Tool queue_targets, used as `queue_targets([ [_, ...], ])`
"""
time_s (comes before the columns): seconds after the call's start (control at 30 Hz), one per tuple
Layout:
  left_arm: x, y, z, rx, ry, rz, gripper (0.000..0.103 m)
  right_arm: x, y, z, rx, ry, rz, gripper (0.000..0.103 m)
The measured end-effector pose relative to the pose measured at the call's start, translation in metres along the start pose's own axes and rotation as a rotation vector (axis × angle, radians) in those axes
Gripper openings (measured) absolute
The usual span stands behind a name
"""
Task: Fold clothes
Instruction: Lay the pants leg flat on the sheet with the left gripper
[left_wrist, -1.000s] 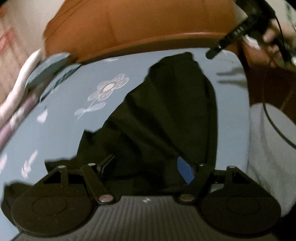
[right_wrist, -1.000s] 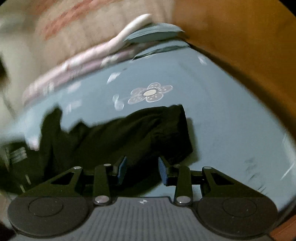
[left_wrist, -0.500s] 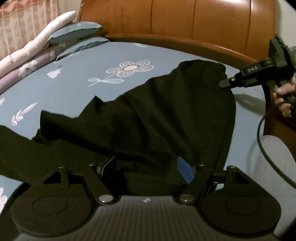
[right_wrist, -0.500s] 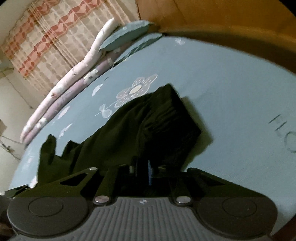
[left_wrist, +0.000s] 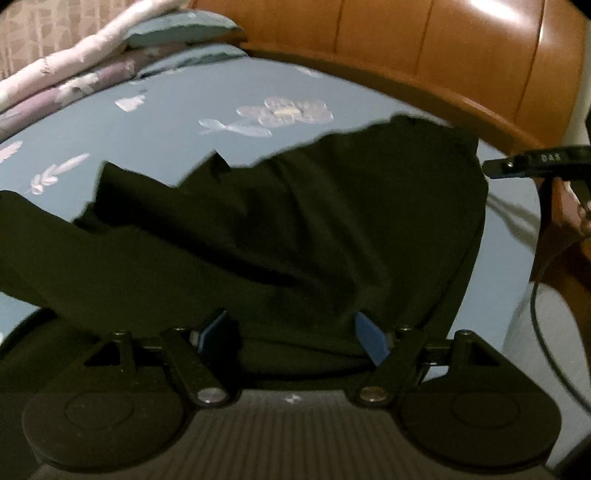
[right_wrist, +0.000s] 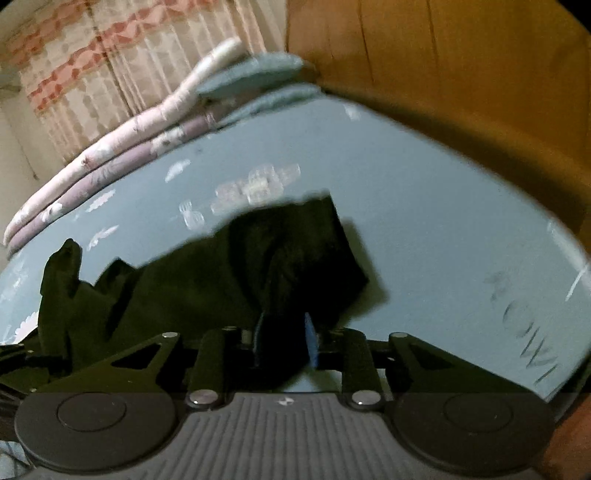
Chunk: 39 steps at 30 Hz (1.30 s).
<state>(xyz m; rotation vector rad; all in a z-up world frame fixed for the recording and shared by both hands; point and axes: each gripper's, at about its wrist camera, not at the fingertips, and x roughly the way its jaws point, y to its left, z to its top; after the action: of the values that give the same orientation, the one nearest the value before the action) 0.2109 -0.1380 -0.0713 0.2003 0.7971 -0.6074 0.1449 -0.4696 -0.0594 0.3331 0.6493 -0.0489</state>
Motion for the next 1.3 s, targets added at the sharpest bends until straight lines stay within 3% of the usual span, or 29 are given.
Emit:
queue_targets([
  [0.07,-0.008,0.006,-0.001,-0.029,-0.017,0.009,0.076,-0.015,0.014,0.005,-0.047,-0.053,-0.013,0.051],
  [0.2,-0.031,0.03,-0.004,-0.146,-0.066,0.02,0.081,-0.025,0.051,0.008,-0.122,-0.11,0.057,0.058],
  [0.3,-0.041,0.048,-0.01,-0.241,-0.075,0.025,0.082,-0.009,0.075,0.003,-0.151,-0.079,0.148,0.065],
  [0.5,-0.048,0.079,-0.029,-0.425,-0.065,0.025,0.082,0.04,0.114,-0.016,-0.169,0.05,0.255,0.065],
  [0.6,-0.05,0.092,-0.038,-0.496,-0.065,0.017,0.082,0.045,0.131,-0.021,-0.172,0.069,0.357,0.065],
  [0.87,-0.049,0.123,-0.054,-0.692,-0.093,-0.097,0.082,0.069,0.189,-0.027,-0.266,0.188,0.623,0.065],
  [1.13,-0.05,0.145,-0.064,-0.787,-0.118,-0.18,0.082,0.136,0.216,-0.025,-0.24,0.338,0.667,0.065],
  [1.3,-0.045,0.157,-0.065,-0.836,-0.132,-0.233,0.083,0.162,0.228,-0.022,-0.219,0.387,0.703,0.065],
])
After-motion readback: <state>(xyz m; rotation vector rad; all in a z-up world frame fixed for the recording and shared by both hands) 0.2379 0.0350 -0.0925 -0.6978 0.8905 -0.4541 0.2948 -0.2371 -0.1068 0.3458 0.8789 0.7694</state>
